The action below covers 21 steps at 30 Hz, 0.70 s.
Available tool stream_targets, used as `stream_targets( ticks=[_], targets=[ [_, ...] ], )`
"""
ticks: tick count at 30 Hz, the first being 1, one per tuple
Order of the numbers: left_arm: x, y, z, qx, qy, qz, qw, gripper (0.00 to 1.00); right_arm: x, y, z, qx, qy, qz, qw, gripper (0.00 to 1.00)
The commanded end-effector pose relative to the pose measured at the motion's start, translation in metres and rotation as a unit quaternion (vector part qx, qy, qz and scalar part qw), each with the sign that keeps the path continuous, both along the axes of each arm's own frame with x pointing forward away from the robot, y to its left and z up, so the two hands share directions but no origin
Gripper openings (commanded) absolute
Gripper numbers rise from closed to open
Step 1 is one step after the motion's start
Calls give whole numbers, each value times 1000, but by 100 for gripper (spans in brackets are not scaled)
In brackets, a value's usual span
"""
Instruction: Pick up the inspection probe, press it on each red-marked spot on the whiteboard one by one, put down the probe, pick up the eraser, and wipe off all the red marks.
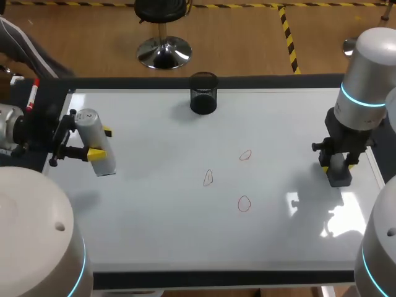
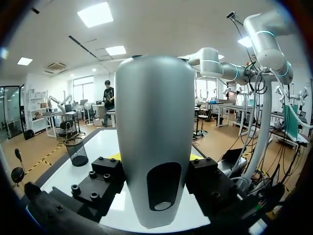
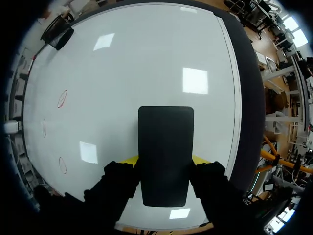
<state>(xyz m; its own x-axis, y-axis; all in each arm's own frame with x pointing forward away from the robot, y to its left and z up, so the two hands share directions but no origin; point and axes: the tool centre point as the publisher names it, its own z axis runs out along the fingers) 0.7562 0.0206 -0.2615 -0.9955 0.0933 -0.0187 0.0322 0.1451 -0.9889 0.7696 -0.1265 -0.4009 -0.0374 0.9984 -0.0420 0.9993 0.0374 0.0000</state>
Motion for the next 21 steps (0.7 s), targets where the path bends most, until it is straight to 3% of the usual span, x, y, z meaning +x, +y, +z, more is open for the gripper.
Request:
stream_targets(
  ticks=[1,13,21],
  targets=[
    [0,1,1,-1,-1,-1,1000,0,-17,2,10,-12,-9,-5,1000,0],
    [0,1,1,-1,-1,-1,1000,0,-40,25,24,-25,-21,-62,998,0],
    [0,1,1,-1,-1,-1,1000,0,-51,63,29,-17,-29,-56,998,0]
  ],
)
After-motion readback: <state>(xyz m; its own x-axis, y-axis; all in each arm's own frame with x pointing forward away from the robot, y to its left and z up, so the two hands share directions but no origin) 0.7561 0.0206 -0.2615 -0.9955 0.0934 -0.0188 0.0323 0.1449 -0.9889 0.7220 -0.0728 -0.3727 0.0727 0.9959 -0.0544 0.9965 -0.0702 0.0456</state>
